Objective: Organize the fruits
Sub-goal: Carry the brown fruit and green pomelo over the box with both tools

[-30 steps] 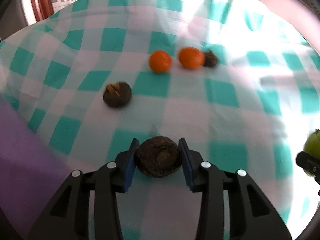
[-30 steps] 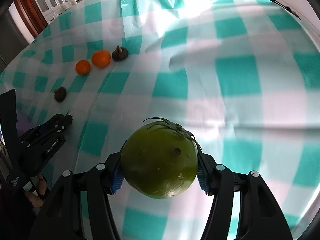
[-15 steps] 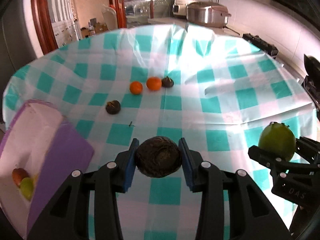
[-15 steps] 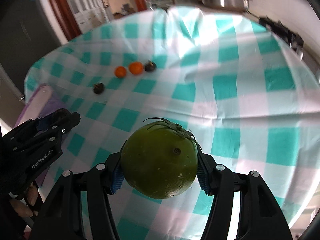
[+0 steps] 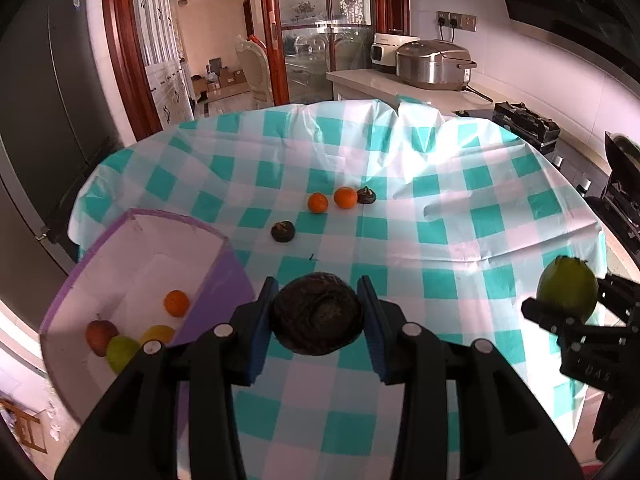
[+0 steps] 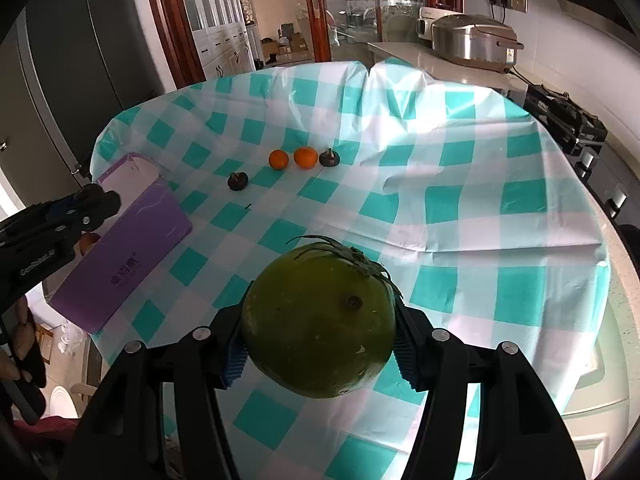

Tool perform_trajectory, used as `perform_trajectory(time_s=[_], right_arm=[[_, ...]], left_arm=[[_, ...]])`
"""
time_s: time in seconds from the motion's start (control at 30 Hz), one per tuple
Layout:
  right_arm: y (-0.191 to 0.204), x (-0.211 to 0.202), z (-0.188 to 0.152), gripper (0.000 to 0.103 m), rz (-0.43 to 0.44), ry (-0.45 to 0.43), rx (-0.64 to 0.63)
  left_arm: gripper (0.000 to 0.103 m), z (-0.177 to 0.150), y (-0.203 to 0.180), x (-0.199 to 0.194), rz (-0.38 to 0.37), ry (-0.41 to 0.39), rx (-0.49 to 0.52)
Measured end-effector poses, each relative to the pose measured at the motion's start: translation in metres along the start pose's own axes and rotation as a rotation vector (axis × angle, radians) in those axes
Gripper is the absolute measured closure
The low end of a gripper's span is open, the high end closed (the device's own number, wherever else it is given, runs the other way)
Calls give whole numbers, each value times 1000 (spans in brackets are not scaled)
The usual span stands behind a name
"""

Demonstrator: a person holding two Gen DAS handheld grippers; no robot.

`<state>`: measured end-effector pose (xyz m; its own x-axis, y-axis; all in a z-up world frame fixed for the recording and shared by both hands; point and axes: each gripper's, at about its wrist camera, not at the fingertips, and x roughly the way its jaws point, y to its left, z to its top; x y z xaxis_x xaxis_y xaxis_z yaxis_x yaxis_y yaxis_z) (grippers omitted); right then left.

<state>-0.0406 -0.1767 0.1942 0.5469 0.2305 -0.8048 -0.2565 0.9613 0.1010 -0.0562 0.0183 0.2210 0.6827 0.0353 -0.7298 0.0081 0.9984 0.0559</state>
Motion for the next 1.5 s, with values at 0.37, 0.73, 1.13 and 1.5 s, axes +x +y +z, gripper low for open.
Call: perform_trajectory(time_s=[0.37,0.73,1.13,1.5], right_arm=[[37,6,-7,45,-34,23,-167],[98,82,22,45,69,106,-96],[243,102,112,45,139,33,-268],[354,170,131,45,205,140,-405]], left_arm=[[62,-14,35,-7,-8,23,1],[62,-7,102,33,-83,62,-75],[62,24,258,45,8,41,-212],[62,-2,327,128,-24,227,-220]])
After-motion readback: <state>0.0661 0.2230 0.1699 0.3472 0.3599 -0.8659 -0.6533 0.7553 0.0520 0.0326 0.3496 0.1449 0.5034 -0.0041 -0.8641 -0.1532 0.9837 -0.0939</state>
